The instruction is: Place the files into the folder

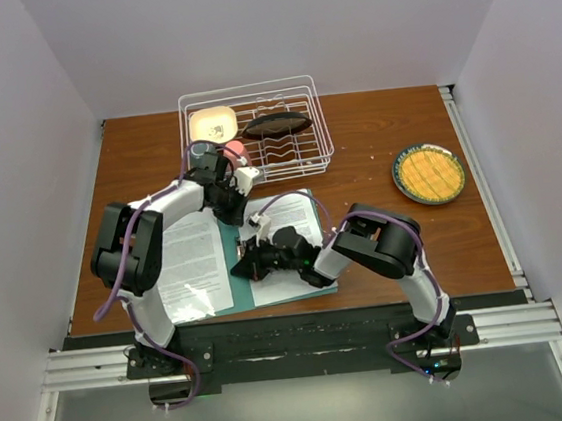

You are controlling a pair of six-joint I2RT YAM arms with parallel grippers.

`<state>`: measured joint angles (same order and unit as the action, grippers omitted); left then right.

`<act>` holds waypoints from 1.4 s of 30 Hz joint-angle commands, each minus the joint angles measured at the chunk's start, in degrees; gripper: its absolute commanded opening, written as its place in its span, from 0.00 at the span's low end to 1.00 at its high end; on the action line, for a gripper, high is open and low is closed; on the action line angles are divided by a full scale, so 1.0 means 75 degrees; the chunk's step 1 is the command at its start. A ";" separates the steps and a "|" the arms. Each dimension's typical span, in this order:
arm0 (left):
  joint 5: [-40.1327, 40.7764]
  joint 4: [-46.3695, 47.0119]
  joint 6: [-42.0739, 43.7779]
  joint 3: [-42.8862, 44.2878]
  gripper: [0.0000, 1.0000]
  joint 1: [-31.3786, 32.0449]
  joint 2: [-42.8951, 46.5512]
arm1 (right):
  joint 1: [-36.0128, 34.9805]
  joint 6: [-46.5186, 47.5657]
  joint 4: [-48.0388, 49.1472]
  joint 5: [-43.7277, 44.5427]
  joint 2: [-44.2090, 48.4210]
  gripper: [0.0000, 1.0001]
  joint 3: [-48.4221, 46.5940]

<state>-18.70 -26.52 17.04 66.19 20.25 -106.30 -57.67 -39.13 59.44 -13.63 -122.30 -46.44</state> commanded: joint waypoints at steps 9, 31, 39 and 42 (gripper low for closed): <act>0.0290 -0.1535 0.0154 0.0910 0.08 -0.0122 0.0520 | 0.0025 0.1584 -0.3565 -0.0879 0.1492 0.26 -0.0019; 0.0618 -0.2371 0.1630 -0.0305 0.44 -0.3753 0.2420 | -0.2973 0.5135 -0.6636 0.4019 0.2375 0.95 -0.1952; 0.1146 -0.1573 0.1584 -0.0728 0.36 -0.3977 0.1705 | -0.3607 0.5698 -0.6402 0.4805 0.1448 0.96 -0.2609; 0.1075 -0.1503 0.1572 -0.0798 0.30 -0.3977 0.1506 | -0.3736 0.5803 -0.6297 0.4992 0.1214 0.96 -0.2773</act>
<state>-10.41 -40.95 28.14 60.95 -9.10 -93.49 -84.64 1.19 10.20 19.03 -112.79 -63.57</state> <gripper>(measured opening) 0.335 0.956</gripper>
